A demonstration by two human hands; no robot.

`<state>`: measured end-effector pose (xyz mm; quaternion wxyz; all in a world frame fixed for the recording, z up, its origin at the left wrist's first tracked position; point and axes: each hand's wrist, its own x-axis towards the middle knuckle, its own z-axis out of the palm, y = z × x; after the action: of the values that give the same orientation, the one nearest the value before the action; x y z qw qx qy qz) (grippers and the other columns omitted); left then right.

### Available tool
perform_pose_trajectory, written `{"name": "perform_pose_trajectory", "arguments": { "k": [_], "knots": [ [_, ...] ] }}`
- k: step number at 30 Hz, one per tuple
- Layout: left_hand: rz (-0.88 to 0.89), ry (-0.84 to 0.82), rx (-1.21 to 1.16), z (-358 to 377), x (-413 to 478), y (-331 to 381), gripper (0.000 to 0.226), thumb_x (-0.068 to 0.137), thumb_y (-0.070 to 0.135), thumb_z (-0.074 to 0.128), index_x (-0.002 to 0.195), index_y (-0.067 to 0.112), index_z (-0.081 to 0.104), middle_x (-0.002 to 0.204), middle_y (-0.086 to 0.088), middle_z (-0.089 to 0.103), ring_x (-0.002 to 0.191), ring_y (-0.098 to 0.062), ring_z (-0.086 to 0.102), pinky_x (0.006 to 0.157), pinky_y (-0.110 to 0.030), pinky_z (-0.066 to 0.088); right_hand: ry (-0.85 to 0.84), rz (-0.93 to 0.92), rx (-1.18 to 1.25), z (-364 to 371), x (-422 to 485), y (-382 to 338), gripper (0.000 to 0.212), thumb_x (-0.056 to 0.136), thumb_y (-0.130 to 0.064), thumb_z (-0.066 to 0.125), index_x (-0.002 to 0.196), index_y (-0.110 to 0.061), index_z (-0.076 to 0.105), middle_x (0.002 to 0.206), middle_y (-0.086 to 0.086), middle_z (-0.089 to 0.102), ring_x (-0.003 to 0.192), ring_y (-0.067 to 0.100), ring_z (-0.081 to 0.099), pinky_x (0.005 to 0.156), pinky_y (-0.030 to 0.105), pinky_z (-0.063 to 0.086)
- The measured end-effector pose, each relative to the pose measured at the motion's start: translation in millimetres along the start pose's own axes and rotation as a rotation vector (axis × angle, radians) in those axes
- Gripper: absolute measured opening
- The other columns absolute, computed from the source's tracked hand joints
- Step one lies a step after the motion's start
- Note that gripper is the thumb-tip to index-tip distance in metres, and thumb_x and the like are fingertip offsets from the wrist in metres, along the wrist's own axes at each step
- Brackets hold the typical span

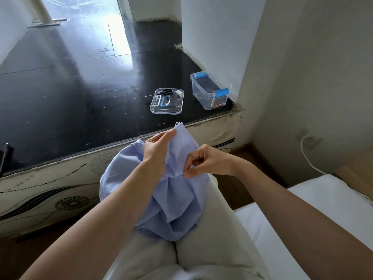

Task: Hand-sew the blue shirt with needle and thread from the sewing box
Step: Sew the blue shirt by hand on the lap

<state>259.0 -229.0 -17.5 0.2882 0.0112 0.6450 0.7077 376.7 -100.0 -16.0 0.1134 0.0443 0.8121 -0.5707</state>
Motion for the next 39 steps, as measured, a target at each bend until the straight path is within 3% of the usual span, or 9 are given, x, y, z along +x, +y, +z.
{"name": "perform_pose_trajectory", "arguments": {
  "k": [6,16,18,20,24,27,30,35,39],
  "knots": [
    [-0.023,0.044,-0.041,-2.0,0.2,0.6,0.015,0.084,0.031,0.072,0.083,0.018,0.065,0.092,-0.008,0.063,0.095,-0.028,0.058,0.083,-0.041,0.053,-0.12,0.024,-0.036,2.8,-4.8,-3.6,0.006,0.088,-0.012,0.071,0.085,-0.018,0.072,0.074,-0.014,0.065,0.072,0.003,0.058,0.072,0.016,0.047],
    [0.004,0.032,-0.031,-0.6,0.2,1.6,0.011,0.085,0.027,0.072,0.083,0.019,0.065,0.091,-0.006,0.063,0.098,-0.028,0.057,0.08,-0.038,0.052,-0.186,0.089,-0.094,2.4,-1.5,0.0,0.004,0.086,-0.023,0.073,0.09,-0.024,0.074,0.089,-0.004,0.069,0.083,0.012,0.062,0.082,0.027,0.053],
    [0.011,0.05,-0.037,0.0,0.6,1.6,0.008,0.083,0.025,0.075,0.082,0.019,0.069,0.088,-0.005,0.066,0.094,-0.025,0.06,0.084,-0.039,0.053,-0.077,0.069,-0.062,-1.9,1.4,1.0,0.016,0.087,-0.032,0.072,0.098,-0.021,0.074,0.097,0.002,0.069,0.093,0.022,0.063,0.085,0.035,0.055],
    [0.016,0.05,-0.038,0.7,0.0,2.0,0.007,0.081,0.023,0.077,0.082,0.019,0.072,0.086,-0.005,0.068,0.09,-0.025,0.062,0.085,-0.039,0.054,0.168,0.015,0.027,-5.1,6.2,-0.9,0.023,0.089,-0.035,0.069,0.101,-0.016,0.072,0.095,0.007,0.069,0.089,0.024,0.065,0.078,0.035,0.056],
    [0.002,-0.045,0.025,0.4,0.0,0.3,0.021,0.082,0.031,0.075,0.091,0.013,0.069,0.088,-0.009,0.067,0.09,-0.027,0.062,0.076,-0.036,0.055,0.605,-0.118,0.091,-5.0,23.6,-3.6,0.017,0.09,-0.029,0.068,0.096,-0.013,0.068,0.091,0.009,0.069,0.085,0.022,0.067,0.075,0.032,0.059],
    [-0.027,-0.102,0.044,3.6,-2.7,3.2,0.046,0.074,0.045,0.08,0.102,0.01,0.071,0.1,-0.011,0.071,0.095,-0.026,0.067,0.089,-0.042,0.055,0.662,-0.139,-0.035,0.1,33.9,-4.1,0.025,0.084,-0.036,0.073,0.096,-0.015,0.069,0.091,0.005,0.07,0.083,0.019,0.067,0.072,0.028,0.059],
    [-0.037,-0.109,0.045,4.2,-5.9,6.6,0.017,0.089,0.031,0.069,0.088,0.014,0.07,0.086,-0.008,0.067,0.082,-0.021,0.063,0.078,-0.034,0.055,0.709,-0.181,-0.057,1.7,37.1,-4.7,0.024,0.084,-0.032,0.073,0.094,-0.01,0.07,0.09,0.006,0.071,0.08,0.019,0.066,0.072,0.026,0.058],
    [-0.009,-0.121,0.076,3.5,-4.8,6.2,0.013,0.095,0.024,0.062,0.09,0.013,0.067,0.084,-0.008,0.064,0.08,-0.02,0.061,0.077,-0.034,0.053,0.616,-0.218,-0.044,1.3,33.4,-0.8,0.023,0.086,-0.029,0.072,0.09,-0.007,0.07,0.084,0.01,0.07,0.077,0.025,0.066,0.071,0.031,0.059],
    [-0.009,-0.065,0.036,0.4,-3.7,4.3,0.023,0.081,0.03,0.078,0.09,0.01,0.071,0.091,-0.014,0.066,0.088,-0.028,0.062,0.088,-0.046,0.053,0.681,-0.167,0.097,-8.0,24.3,-2.4,0.02,0.091,-0.027,0.067,0.104,-0.012,0.064,0.076,-0.004,0.062,0.062,0.0,0.06,0.057,0.013,0.047]
  ]
}}
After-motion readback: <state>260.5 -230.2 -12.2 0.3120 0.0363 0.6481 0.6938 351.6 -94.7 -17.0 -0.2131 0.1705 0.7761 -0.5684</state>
